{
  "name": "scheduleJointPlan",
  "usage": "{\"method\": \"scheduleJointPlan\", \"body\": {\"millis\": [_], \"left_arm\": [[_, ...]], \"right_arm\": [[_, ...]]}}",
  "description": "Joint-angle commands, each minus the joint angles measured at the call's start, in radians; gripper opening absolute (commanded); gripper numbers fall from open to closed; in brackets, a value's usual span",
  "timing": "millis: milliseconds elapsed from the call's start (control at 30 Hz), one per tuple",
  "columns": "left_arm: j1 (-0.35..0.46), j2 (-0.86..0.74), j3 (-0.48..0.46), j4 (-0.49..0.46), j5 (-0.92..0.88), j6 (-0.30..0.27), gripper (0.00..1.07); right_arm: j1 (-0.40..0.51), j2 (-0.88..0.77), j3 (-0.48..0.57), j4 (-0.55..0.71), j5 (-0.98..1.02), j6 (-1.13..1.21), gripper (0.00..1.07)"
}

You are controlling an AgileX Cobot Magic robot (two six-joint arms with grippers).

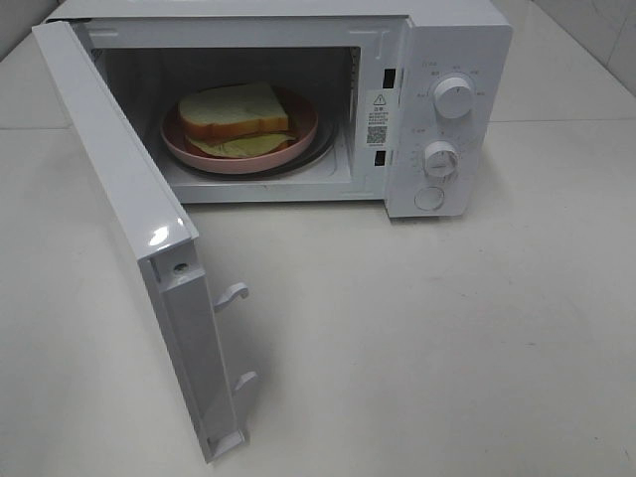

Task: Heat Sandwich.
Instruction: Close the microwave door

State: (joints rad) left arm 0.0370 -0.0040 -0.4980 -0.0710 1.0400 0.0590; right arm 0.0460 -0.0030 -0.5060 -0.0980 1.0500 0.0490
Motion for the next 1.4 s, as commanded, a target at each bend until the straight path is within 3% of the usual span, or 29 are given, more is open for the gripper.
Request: {"method": "scheduleJointPlan", "body": {"millis": [33, 533, 800, 967, 1000, 1100, 1200, 1233, 1267, 1300, 1400], "left_arm": [[0.001, -0.026, 0.002, 0.002, -0.004, -0.001, 1.01], [0.001, -0.017, -0.008, 0.002, -0.017, -0.001, 1.01], [0.001, 0.088, -0.044, 0.002, -0.108, -0.001, 0.97], [0.001, 0.182, -0.044, 0.004, -0.153, 0.0, 0.76], [0.001, 0.221, -0.044, 0.003, -0.177, 0.0, 0.62], [0.001, 0.257, -0.043, 0.003, -0.201, -0.002, 0.49], [0.001, 0.335, -0.043, -0.017, -0.24, -0.002, 0.23], [0.001, 0.335, -0.043, -0.017, -0.24, -0.002, 0.23], [0.001, 0.356, -0.043, -0.015, -0.247, -0.002, 0.16], [0.001, 0.402, -0.043, 0.001, -0.266, 0.0, 0.03], [0.001, 0.444, -0.041, 0.005, -0.296, -0.002, 0.0]], "right_arm": [[-0.007, -0.026, 0.003, -0.001, -0.011, -0.007, 0.76], [-0.007, -0.026, 0.002, -0.001, -0.011, -0.007, 0.76], [-0.007, -0.026, 0.002, -0.001, -0.011, -0.007, 0.76], [-0.007, -0.026, 0.002, -0.001, -0.011, -0.007, 0.76], [-0.007, -0.026, 0.002, -0.001, -0.011, -0.007, 0.76], [-0.007, -0.026, 0.002, -0.001, -0.011, -0.007, 0.76], [-0.007, -0.026, 0.002, -0.001, -0.011, -0.007, 0.76], [-0.007, -0.026, 0.002, -0.001, -0.011, -0.007, 0.76], [-0.007, -0.026, 0.002, -0.001, -0.011, -0.007, 0.76], [-0.007, -0.026, 0.002, -0.001, -0.011, -0.007, 0.76], [-0.007, -0.026, 0.002, -0.001, -0.011, -0.007, 0.76]]}}
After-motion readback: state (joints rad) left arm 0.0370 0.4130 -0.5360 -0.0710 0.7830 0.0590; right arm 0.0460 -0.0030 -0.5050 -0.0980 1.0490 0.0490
